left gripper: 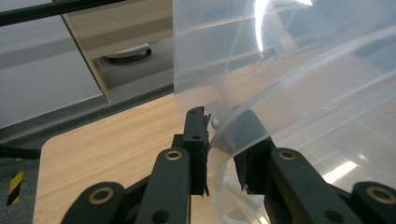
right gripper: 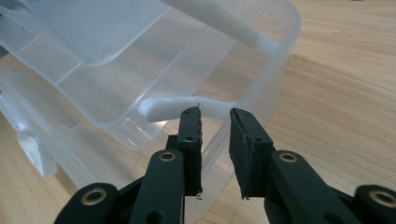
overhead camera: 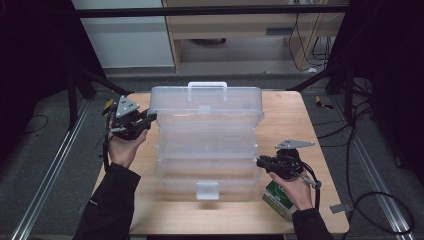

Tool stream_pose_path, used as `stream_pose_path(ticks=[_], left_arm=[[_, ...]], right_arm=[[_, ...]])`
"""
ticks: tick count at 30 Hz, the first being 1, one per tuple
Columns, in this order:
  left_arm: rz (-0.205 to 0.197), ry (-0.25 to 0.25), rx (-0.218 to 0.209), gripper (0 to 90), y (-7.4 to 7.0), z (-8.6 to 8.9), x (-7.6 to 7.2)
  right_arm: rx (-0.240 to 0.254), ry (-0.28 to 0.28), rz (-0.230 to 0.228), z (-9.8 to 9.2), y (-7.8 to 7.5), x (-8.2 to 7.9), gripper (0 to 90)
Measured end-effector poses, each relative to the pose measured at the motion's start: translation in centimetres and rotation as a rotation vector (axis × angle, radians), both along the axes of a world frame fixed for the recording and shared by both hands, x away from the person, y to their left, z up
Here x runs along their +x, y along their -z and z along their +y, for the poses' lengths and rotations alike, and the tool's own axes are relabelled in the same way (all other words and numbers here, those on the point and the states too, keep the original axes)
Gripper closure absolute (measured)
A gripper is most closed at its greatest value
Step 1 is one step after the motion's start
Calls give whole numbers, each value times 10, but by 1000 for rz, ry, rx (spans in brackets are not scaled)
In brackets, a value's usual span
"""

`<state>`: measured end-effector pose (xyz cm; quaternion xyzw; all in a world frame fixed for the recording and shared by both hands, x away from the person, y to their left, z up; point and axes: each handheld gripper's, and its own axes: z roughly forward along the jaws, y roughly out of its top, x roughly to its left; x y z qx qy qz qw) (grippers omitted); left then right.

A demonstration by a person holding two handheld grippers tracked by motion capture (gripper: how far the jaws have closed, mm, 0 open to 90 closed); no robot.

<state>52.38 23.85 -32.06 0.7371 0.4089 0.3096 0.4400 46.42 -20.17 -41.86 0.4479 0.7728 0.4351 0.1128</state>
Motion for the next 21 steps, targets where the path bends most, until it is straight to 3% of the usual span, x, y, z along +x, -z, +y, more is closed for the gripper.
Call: stream_pose_path(ticks=[16,21], left_arm=[[-1,-30,-8,761,-7,-5,24],[10,-46,12,762,-11,-9,37]], right_arm=[[2,-4,14,0,-1,1,738],[3,-9,13,-1,0,2,736]])
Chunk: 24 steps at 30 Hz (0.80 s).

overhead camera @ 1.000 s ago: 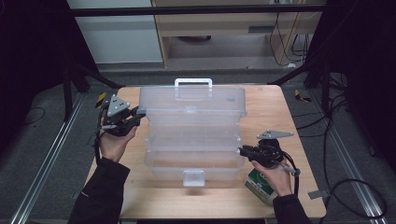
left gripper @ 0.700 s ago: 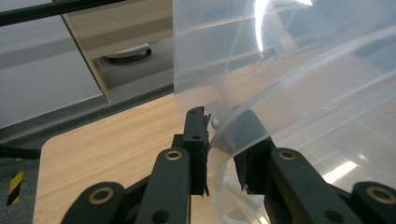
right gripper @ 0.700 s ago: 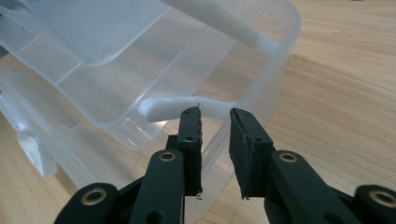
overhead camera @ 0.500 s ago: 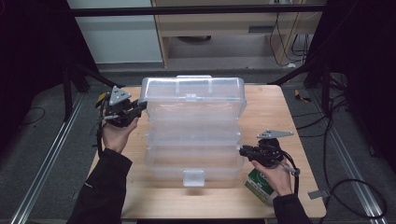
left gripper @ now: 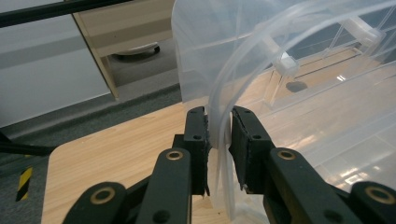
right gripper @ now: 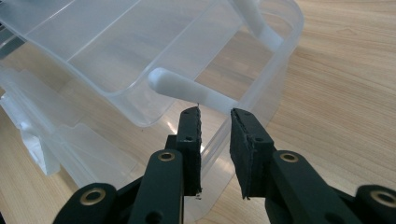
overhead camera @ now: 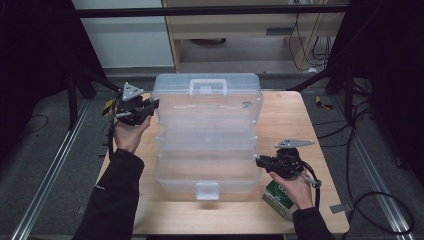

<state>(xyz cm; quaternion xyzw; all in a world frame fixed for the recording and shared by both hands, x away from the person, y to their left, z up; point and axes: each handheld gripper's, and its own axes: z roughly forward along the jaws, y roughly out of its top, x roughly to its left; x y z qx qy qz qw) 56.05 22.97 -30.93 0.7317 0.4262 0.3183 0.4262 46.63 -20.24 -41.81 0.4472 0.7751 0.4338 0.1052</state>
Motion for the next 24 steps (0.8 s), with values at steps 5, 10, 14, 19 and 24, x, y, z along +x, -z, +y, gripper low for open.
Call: stream_pose_path(ticks=[5,10,14,19,24], left_arm=[[8,-12,13,762,-1,-3,12],[13,-14,14,761,-1,-4,20],[17,-16,6,763,-1,-4,27],[26,-24,5,763,0,-6,36],[37,-27,3,761,1,-7,45]], right_arm=[[4,0,7,0,0,1,733],[0,0,1,0,0,0,734],[-4,0,2,1,0,0,734],[-8,-4,0,1,-1,1,734],[-8,-7,6,0,-1,1,731]])
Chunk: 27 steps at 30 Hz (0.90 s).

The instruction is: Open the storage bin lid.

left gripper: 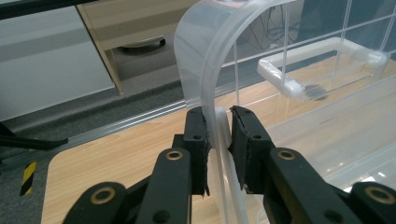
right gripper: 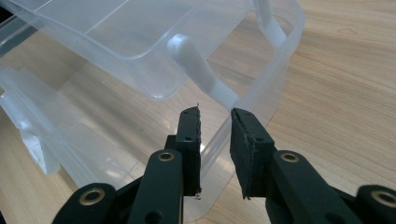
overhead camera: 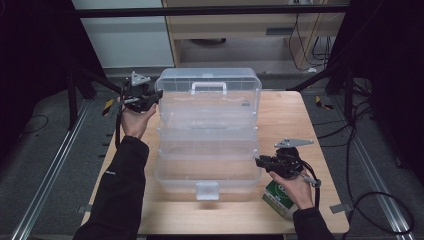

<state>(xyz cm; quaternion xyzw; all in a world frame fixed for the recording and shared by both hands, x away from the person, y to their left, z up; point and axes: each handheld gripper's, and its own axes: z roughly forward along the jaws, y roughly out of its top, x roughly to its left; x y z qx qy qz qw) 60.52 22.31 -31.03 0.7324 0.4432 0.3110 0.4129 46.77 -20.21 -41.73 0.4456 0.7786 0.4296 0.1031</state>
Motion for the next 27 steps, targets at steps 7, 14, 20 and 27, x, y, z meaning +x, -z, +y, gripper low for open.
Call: stream_pose_path(ticks=[7,14,20,27], left_arm=[[9,-15,-12,758,3,-2,11],[16,-26,-23,755,8,-2,21],[25,-38,-20,754,11,-4,29],[31,-44,-18,750,14,-5,37]], right_arm=[[2,-2,1,0,0,0,730],[2,-4,3,-1,0,1,728],[3,-5,3,-1,0,1,727],[6,-4,10,-1,1,2,714]])
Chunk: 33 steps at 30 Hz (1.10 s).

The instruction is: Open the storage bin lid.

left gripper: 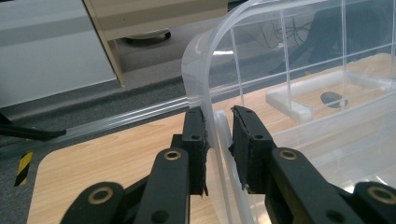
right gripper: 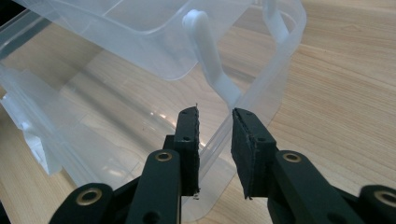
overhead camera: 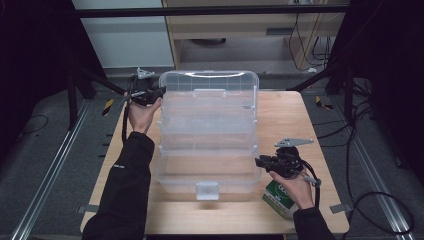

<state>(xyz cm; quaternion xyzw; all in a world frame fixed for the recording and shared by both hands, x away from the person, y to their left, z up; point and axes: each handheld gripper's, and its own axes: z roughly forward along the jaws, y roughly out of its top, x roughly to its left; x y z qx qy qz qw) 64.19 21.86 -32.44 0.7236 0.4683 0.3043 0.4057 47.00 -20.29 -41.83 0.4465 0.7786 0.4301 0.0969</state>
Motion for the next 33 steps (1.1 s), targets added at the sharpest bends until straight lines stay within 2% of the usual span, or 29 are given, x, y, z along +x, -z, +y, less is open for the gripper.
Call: stream_pose_path(ticks=[11,21,27,30,31,32,33], left_arm=[[17,-6,-3,748,5,-2,13],[15,-10,-12,747,6,0,15],[16,-11,-36,744,7,2,17],[16,-15,-30,734,7,2,18],[33,-27,19,726,11,0,19],[49,-33,29,718,14,0,21],[62,-36,1,720,15,3,22]], right_arm=[[-6,3,6,0,0,1,711],[-6,4,16,0,0,1,706],[-9,3,14,0,0,1,705],[-4,2,14,0,0,1,703],[-4,2,12,1,0,2,705],[-6,3,12,1,0,2,708],[-11,5,12,0,-1,2,712]])
